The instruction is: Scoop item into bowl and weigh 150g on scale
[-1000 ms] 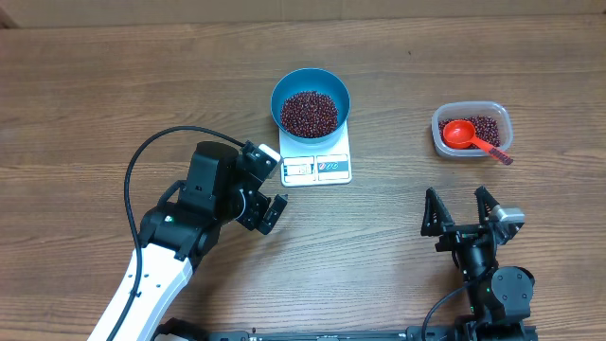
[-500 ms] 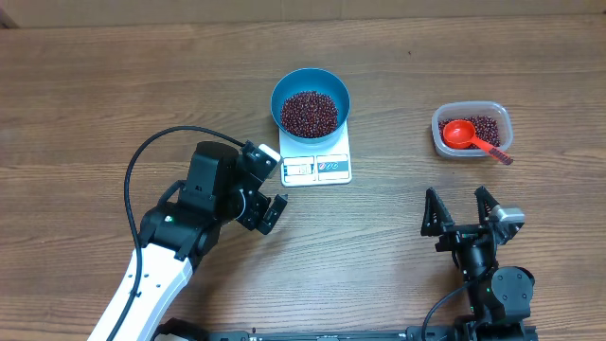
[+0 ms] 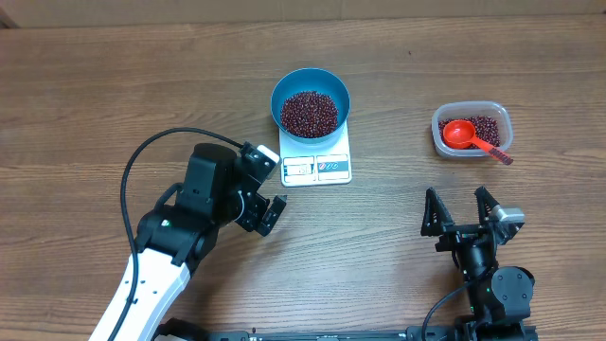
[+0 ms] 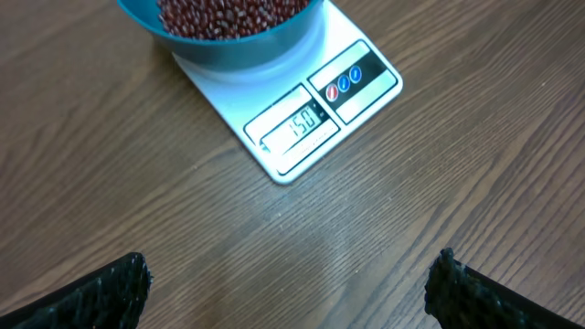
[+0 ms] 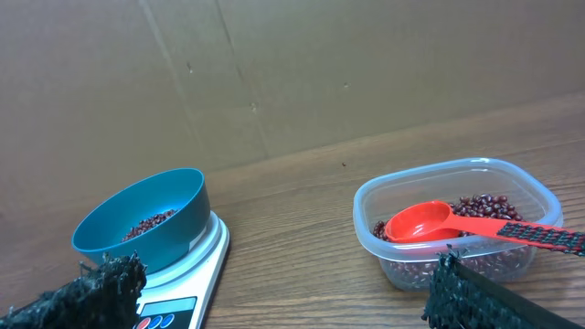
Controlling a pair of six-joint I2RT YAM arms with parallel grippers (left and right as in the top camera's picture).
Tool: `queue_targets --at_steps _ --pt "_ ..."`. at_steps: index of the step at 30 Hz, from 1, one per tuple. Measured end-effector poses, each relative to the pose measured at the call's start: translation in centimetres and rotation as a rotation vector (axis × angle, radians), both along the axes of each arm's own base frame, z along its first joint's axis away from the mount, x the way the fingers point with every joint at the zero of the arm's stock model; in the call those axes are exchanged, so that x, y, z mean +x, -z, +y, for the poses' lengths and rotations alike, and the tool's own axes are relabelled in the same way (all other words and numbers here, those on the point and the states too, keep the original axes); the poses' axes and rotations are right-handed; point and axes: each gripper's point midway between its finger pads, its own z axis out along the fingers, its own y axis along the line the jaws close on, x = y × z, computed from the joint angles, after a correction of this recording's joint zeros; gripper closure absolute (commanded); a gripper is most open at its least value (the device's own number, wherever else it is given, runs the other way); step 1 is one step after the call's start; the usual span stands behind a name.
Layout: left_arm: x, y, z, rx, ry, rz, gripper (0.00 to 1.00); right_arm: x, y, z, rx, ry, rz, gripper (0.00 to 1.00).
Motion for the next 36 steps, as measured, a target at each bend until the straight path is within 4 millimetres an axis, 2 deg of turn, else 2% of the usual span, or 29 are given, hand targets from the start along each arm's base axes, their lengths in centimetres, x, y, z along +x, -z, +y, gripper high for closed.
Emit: queue_targets --at_steps 5,11,22,25,36 --pt "-0.2 -1.1 0.1 -0.014 -0.003 -0.036 0.0 0.0 0.0 0.0 0.0 0.001 0.0 0.0" --pt "0.4 -2.9 1.4 -0.036 -0.047 -0.101 0.0 0.0 0.0 0.0 0.0 0.001 0.0 0.0" --pt "1.4 -7.2 4.9 -0.125 -0.17 -0.397 0.0 0.0 0.0 0.0 0.0 0.001 0.0 0.0" --pt "0.9 -7.7 5.8 -0.143 -0.192 -0.464 0.0 0.0 0.0 0.0 0.0 0.0 0.0 0.0" --pt "-1.1 -7.2 8.7 -0.182 -0.29 -0.621 0.01 0.0 0.0 0.0 0.0 0.001 0.0 0.0"
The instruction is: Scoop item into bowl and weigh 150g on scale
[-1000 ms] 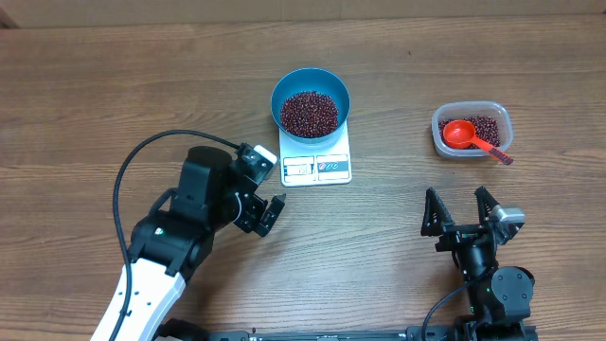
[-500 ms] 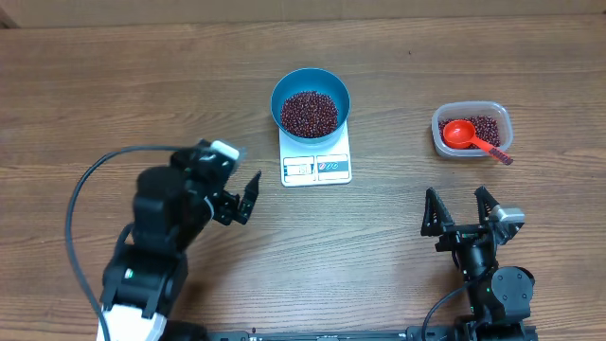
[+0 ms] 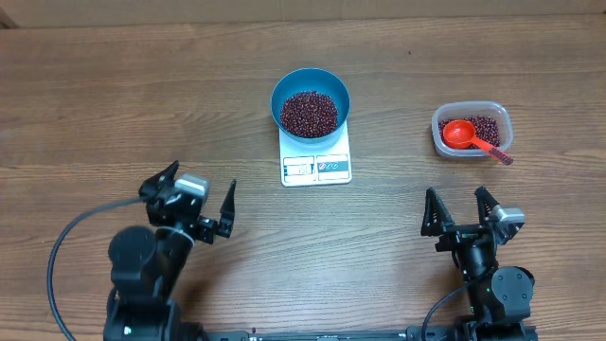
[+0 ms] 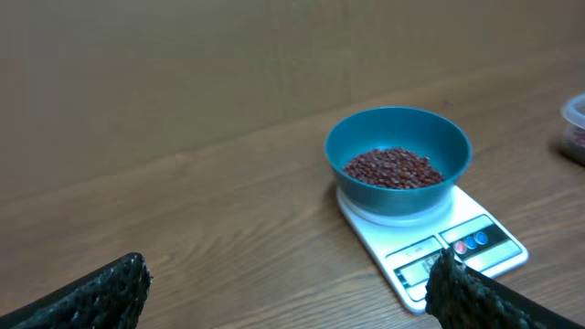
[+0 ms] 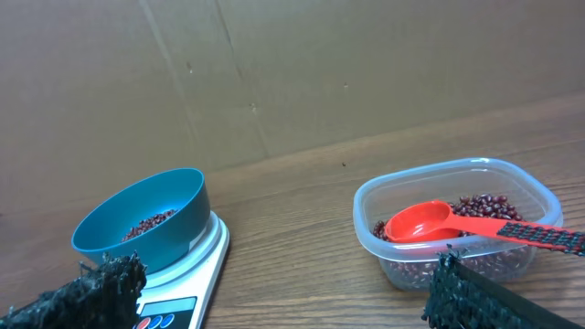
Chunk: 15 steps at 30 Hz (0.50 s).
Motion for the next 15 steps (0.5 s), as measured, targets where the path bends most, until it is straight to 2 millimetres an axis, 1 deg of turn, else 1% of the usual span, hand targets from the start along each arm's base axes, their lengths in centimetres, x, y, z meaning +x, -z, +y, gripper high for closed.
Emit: queue_targets --at_steps 6,15 --pt "-0.9 0.6 1.1 -0.02 -0.043 -0.07 0.0 0.0 0.0 0.0 0.001 0.0 0.0 0.0" --pt "-1.8 1.1 2.1 -0.026 -0.084 -0.124 0.0 0.0 0.0 0.0 0.0 0.0 0.0 0.0"
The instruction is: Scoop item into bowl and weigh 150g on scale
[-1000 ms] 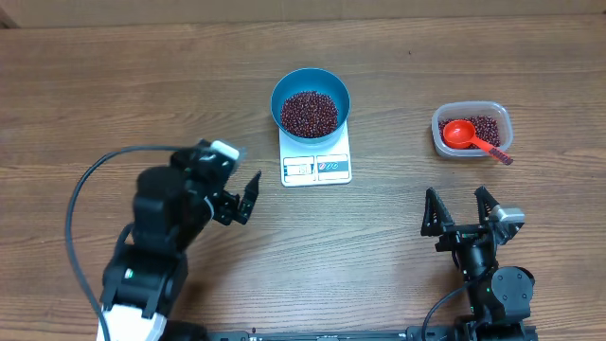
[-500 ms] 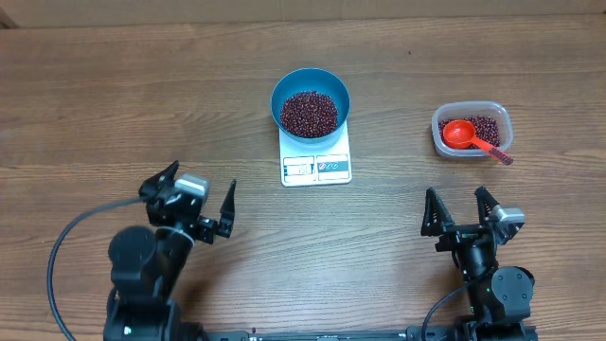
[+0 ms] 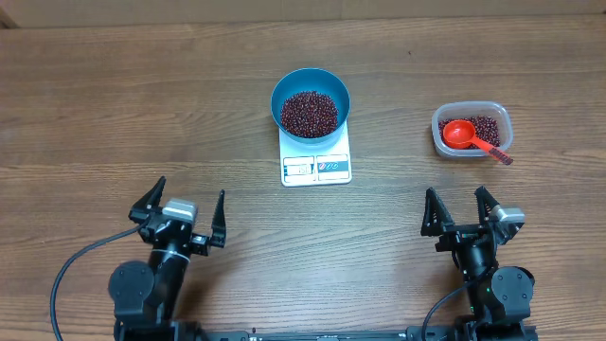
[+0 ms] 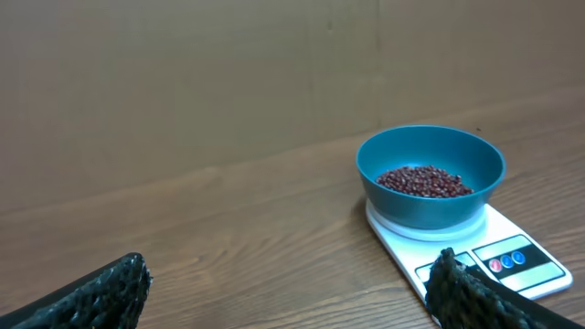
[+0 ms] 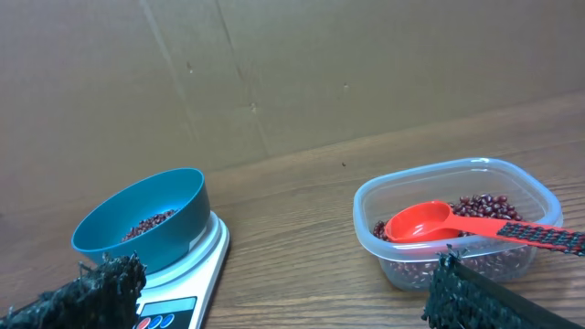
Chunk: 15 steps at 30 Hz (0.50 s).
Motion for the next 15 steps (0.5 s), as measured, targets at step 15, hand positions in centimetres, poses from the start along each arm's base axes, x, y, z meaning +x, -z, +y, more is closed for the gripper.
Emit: queue_targets --at_steps 15 --pt "-0.5 3.9 1.1 0.003 -0.047 -0.09 0.0 0.0 0.0 0.0 0.0 0.0 0.001 0.0"
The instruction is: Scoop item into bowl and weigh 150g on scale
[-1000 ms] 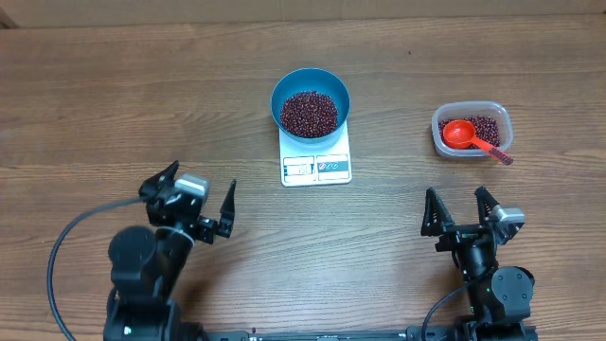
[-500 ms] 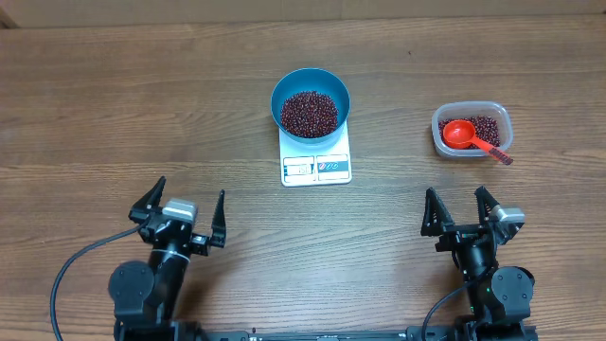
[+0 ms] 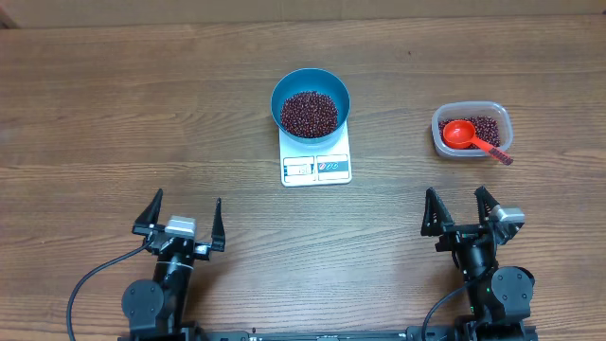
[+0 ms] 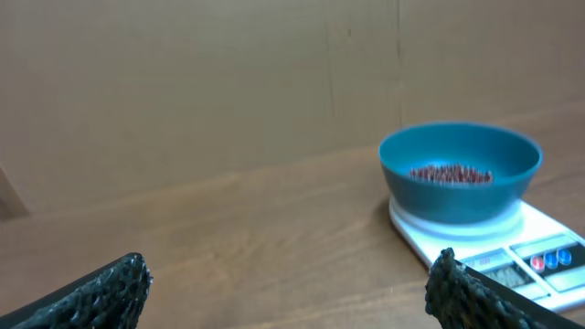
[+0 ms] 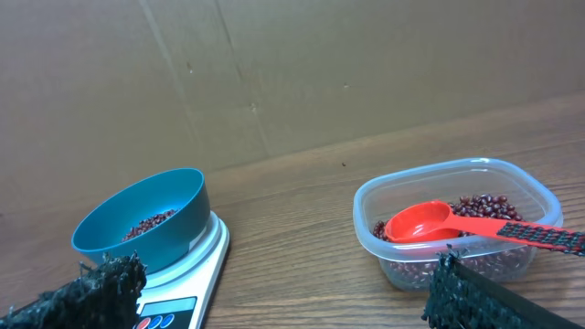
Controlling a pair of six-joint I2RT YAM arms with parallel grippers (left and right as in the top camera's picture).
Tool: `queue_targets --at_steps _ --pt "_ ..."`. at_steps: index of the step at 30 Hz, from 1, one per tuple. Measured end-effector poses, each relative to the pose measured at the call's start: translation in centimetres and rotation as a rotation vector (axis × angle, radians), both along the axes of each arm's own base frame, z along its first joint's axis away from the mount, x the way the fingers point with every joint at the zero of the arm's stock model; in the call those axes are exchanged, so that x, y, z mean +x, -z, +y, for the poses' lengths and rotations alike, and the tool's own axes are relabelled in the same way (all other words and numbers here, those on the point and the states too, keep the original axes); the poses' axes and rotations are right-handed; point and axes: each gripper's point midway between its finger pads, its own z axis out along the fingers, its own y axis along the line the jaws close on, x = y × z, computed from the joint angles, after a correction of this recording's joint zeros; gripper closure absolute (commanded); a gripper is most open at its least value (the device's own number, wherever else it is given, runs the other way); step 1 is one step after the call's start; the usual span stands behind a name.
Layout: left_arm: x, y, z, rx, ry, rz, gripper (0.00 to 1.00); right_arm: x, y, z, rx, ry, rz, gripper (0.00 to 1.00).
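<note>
A blue bowl (image 3: 311,102) of red beans sits on the white scale (image 3: 316,166) at the table's middle back. A clear tub (image 3: 472,132) of beans at the back right holds the red scoop (image 3: 461,134), its handle over the rim. My left gripper (image 3: 184,222) stands open near the front left, empty, facing the bowl (image 4: 460,170) and scale (image 4: 494,258). My right gripper (image 3: 462,218) stands open near the front right, empty, with the tub (image 5: 457,221), scoop (image 5: 420,222) and bowl (image 5: 139,221) ahead of it.
The brown wooden table (image 3: 142,114) runs to a cardboard wall (image 5: 320,64) at the back. Both arm bases sit at the front edge.
My left gripper has shifted slightly back toward the front edge and squared up; its view of the bowl and scale slid right. The right arm, bowl, scale, tub and scoop are unchanged.
My left gripper hovered open close to the scale, its display reading 150. It then stood at the front left, facing the bowl from afar, and settled further back since. The right gripper stayed open at the front right throughout, scoop resting in the tub.
</note>
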Motion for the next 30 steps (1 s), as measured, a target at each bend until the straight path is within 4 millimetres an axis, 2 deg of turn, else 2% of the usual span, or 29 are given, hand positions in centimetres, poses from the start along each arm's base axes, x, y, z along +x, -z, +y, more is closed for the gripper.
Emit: queue_targets --at_steps 5,9,30 --pt "0.1 2.0 -0.1 -0.005 0.004 0.06 0.0 0.0 0.0 0.0 0.0 0.0 0.0 0.0" --pt "0.0 2.0 -0.7 -0.004 0.028 0.059 0.0 0.0 0.0 0.0 0.0 0.0 0.0 0.0" --pt "0.0 2.0 -0.7 -0.004 0.028 0.059 0.01 0.0 0.0 0.0 0.0 0.0 0.0 0.0"
